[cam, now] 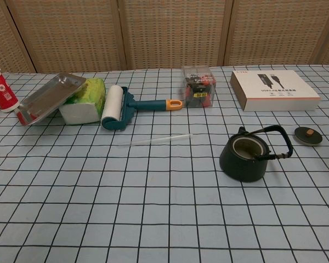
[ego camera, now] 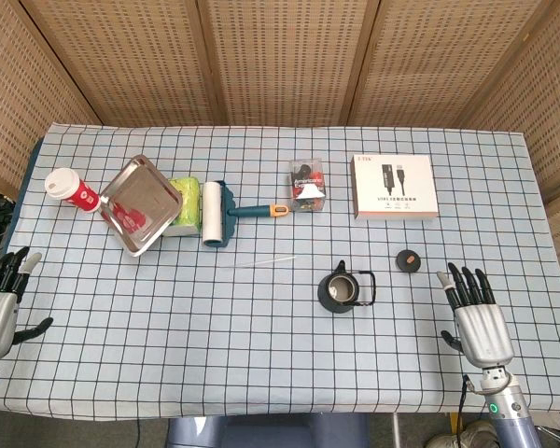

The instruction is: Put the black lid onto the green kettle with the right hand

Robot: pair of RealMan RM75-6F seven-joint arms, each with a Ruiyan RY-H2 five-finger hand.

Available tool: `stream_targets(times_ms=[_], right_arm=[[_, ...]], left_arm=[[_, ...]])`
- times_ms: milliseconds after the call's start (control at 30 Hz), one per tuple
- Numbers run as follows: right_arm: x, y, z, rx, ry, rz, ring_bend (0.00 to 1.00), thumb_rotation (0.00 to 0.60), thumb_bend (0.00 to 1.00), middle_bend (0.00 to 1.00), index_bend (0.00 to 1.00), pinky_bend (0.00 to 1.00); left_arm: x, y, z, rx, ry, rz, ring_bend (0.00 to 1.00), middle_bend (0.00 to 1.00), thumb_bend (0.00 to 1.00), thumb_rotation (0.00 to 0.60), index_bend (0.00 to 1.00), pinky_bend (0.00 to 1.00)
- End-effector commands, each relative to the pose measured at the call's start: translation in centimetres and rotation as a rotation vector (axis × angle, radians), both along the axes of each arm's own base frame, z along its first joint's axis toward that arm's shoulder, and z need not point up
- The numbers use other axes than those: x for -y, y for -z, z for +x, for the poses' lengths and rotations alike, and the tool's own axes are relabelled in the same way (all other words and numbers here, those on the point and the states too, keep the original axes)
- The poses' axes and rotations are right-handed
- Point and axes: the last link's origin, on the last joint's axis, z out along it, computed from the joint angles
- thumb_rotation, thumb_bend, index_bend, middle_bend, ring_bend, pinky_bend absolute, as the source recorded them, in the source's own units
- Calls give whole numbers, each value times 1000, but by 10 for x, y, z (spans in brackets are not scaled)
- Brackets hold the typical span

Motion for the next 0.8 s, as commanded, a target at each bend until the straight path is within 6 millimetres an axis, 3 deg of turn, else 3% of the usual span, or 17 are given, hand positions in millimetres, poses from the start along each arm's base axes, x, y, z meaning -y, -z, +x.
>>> stream_targets(times_ms=[33, 433, 633, 700, 800], right_arm=[[0, 0, 0, 1, -1, 1, 0, 600, 243, 0, 27, 0], [4, 0, 2, 17, -1, 8, 0, 600, 243, 0, 27, 0], [26, -5, 2, 40, 13, 18, 0, 600, 243, 2, 46, 4], [40, -9, 4, 38, 11, 5, 37, 600, 243, 44, 77, 44], [60, -14, 6, 37, 23, -14, 192, 600, 243, 185, 124, 164]], left_arm=[[0, 0, 0, 0, 0, 0, 0, 0, 20, 600, 0, 0], [-1, -3, -1, 9, -3, 9, 0, 0, 19, 600, 0, 0], [-3, -5, -3, 8, -12, 18, 0, 0, 19, 600, 0, 0], [-3, -5, -3, 7, -12, 22, 0, 0, 20, 600, 0, 0], [-3, -6, -3, 7, -12, 30, 0, 0, 19, 600, 0, 0]])
